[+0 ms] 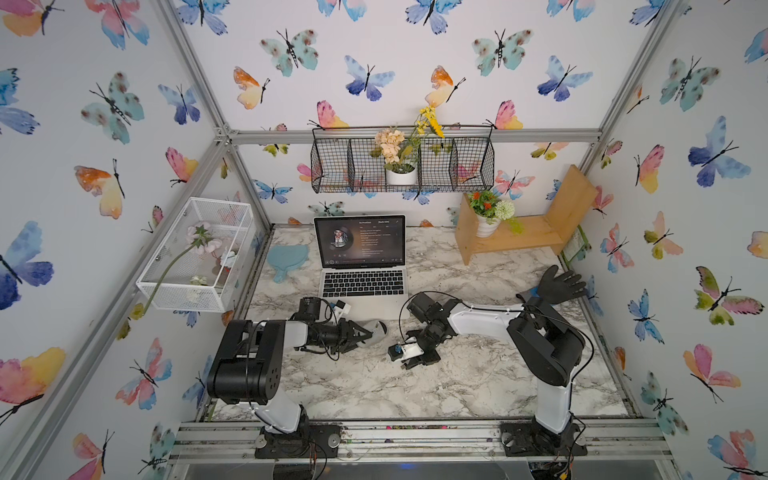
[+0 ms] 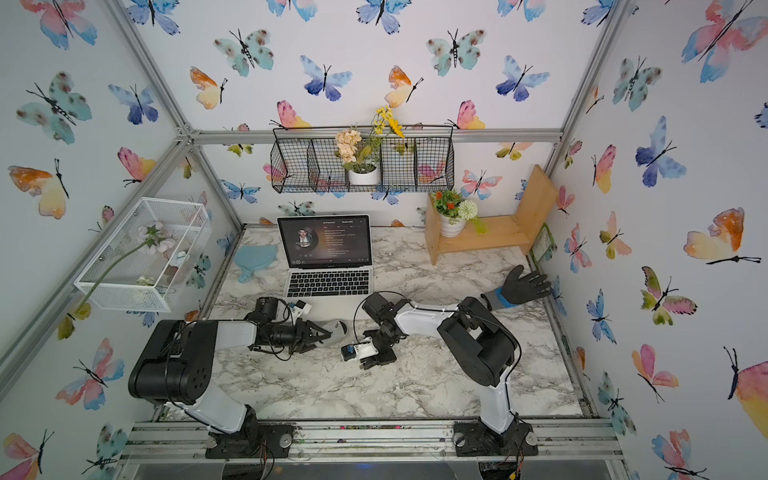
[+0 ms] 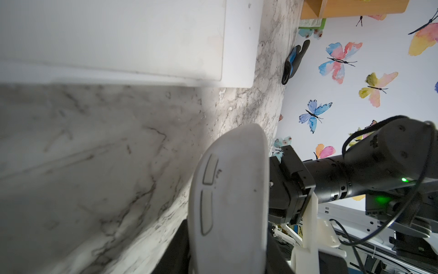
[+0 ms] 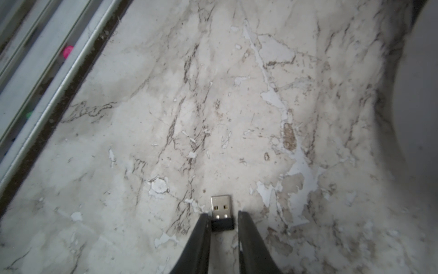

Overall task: Remove the wireless mouse receiver from the laptop
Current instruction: Place the mouse at the center of the board.

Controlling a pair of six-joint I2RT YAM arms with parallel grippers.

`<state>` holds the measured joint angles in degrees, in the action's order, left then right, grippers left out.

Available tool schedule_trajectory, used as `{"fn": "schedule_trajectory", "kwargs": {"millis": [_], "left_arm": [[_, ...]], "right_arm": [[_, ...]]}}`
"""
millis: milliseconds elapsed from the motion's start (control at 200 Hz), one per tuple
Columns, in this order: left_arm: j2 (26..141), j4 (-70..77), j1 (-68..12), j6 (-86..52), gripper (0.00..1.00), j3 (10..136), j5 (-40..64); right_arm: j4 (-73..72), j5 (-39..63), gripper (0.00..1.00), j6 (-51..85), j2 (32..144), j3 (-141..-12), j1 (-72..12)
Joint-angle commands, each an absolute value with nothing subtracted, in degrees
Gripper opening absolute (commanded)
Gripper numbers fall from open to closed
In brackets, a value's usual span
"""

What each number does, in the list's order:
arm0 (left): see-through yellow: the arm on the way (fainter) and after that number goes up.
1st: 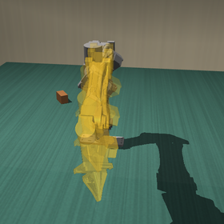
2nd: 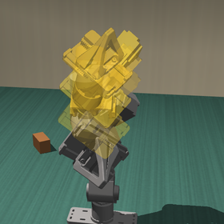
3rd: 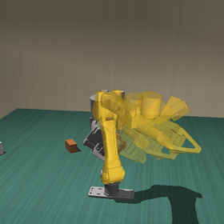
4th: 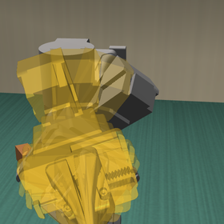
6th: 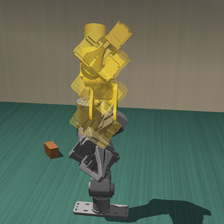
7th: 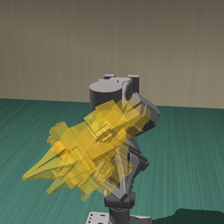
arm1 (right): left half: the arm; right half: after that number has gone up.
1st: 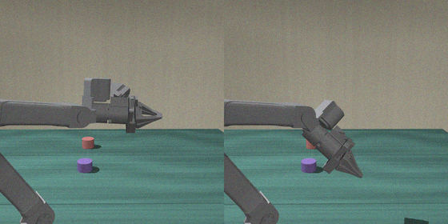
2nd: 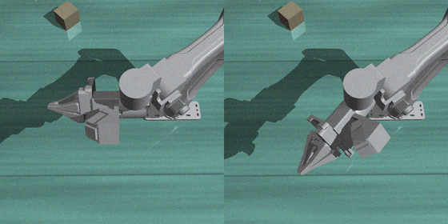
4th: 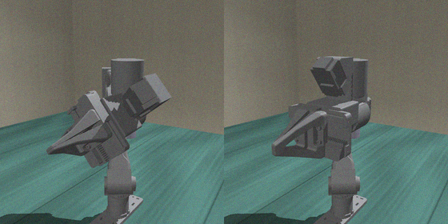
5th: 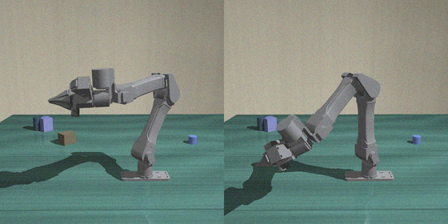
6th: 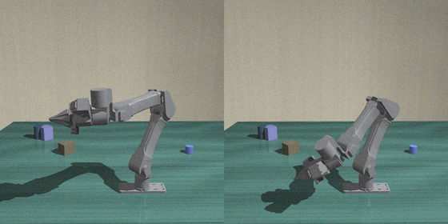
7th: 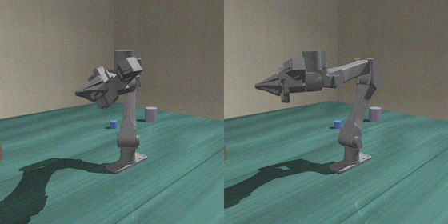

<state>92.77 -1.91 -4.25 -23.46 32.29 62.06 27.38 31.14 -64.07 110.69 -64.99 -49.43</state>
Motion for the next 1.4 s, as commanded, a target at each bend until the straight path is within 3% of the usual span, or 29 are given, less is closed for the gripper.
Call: {"fn": "schedule_trajectory", "kwargs": {"millis": [0, 240, 516, 751, 936, 996, 1076, 1146, 1196, 1392], "left_arm": [[93.2, -1.6, -4.7, -22.8, 0.02, 32.7, 65.1], [93.4, -1.6, -4.7, -22.8, 0.04, 32.7, 64.9], [93.7, -1.6, -4.7, -22.9, 0.14, 32.8, 64.6], [92.8, -1.8, -5.0, -22.4, 0.44, 32.8, 63.3], [93.7, -2.6, -5.1, -21.9, 0.47, 33.1, 63.5], [94.2, -2.9, -5.2, -21.5, 0.54, 33.3, 63.3], [94.7, -3.0, -5.2, -21.5, 0.78, 33.7, 63.3], [94.8, -3.1, -5.2, -21.6, 0.83, 34.2, 63.1], [94.6, -3.8, -5.3, -21.6, 0.99, 34.7, 62.5], [90.4, -9.0, -4.4, -20.7, 0.99, 37.3, 59.9]], "right_arm": [[32.4, 25.4, 0.22, -63.2, 113.4, -63.2, -49.1], [32.1, 25.7, 0.20, -62.9, 112.3, -63.3, -49.1], [31.3, 26.6, 0.18, -62.8, 111.7, -63.4, -49.1], [31.2, 27.5, 0.17, -62.3, 109.6, -63.4, -49.1], [30.1, 28.7, 0.17, -61.0, 105.9, -62.3, -49.1], [29.7, 28.7, 0.17, -60.4, 104.5, -61.6, -49.2], [29.7, 28.5, 0.17, -59.8, 103.2, -61.3, -49.1], [29.5, 28.1, 0.17, -59.3, 102.2, -61.0, -49.0], [29.5, 28.0, 0.17, -59.1, 101.7, -60.9, -49.0], [29.6, 28.0, 0.16, -58.4, 100.4, -61.1, -48.5]]}}
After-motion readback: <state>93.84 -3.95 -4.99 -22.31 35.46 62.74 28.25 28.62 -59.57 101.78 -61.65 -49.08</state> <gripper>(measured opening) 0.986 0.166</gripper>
